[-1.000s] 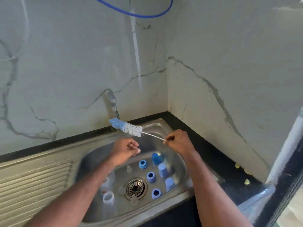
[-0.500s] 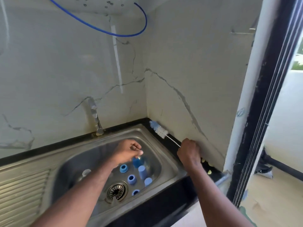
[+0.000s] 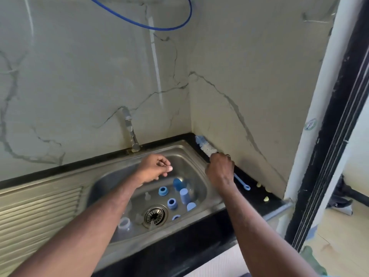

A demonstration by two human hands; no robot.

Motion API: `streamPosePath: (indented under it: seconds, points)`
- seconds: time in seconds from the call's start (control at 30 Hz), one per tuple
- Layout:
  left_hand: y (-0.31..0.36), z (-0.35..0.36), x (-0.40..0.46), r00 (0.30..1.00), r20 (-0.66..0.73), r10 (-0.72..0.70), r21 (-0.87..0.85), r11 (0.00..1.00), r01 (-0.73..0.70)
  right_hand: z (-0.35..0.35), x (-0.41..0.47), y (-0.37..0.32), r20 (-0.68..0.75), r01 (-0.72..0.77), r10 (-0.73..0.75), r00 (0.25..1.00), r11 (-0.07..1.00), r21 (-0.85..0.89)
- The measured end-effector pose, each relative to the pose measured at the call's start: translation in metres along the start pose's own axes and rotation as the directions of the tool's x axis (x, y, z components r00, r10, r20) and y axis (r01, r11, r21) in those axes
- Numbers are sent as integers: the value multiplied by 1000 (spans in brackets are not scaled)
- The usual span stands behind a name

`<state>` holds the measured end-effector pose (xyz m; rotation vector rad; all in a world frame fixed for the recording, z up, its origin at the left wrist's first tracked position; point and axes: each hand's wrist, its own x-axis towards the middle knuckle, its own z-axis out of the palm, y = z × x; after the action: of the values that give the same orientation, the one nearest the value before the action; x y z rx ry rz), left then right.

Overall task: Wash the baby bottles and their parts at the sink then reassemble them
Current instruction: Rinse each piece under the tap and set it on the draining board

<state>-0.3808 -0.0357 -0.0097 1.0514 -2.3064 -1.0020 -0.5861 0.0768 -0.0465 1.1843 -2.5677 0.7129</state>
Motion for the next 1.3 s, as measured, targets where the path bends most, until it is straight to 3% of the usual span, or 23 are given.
streamPosePath:
  seconds: [0.27, 0.4, 0.57, 0.63, 0.77, 0.93, 1.13, 1.2, 1.3]
  points:
    - [-55, -70, -18, 980, -182, -75, -57, 996, 66, 33, -2, -120, 59, 283, -299, 953, 939, 195]
    - [-90, -94, -15, 952, -274, -134, -141, 985, 97, 46, 4, -160, 87, 316, -351, 932, 909, 273]
    - [-122, -107, -2, 932, -319, -172, -195, 974, 113, 77, 12, -193, 224, 315, -417, 881, 869, 382]
    - [-132, -111, 5, 924, -337, -181, -217, 970, 111, 97, 11, -207, 317, 348, -495, 809, 838, 421]
    - [-156, -114, 14, 900, -374, -222, -239, 961, 138, 142, 0, -230, 497, 504, -645, 580, 764, 403]
    - [-184, -116, 15, 898, -369, -241, -233, 959, 162, 189, -12, -248, 628, 584, -647, 434, 732, 351]
    - [-201, -124, 16, 897, -369, -244, -241, 957, 161, 221, -18, -252, 657, 512, -628, 417, 760, 401]
    - [-204, -125, 18, 895, -372, -247, -246, 956, 161, 218, -18, -249, 630, 455, -631, 452, 771, 445]
    - [-205, -126, 24, 896, -371, -244, -240, 957, 161, 203, -8, -243, 543, 309, -618, 568, 773, 554]
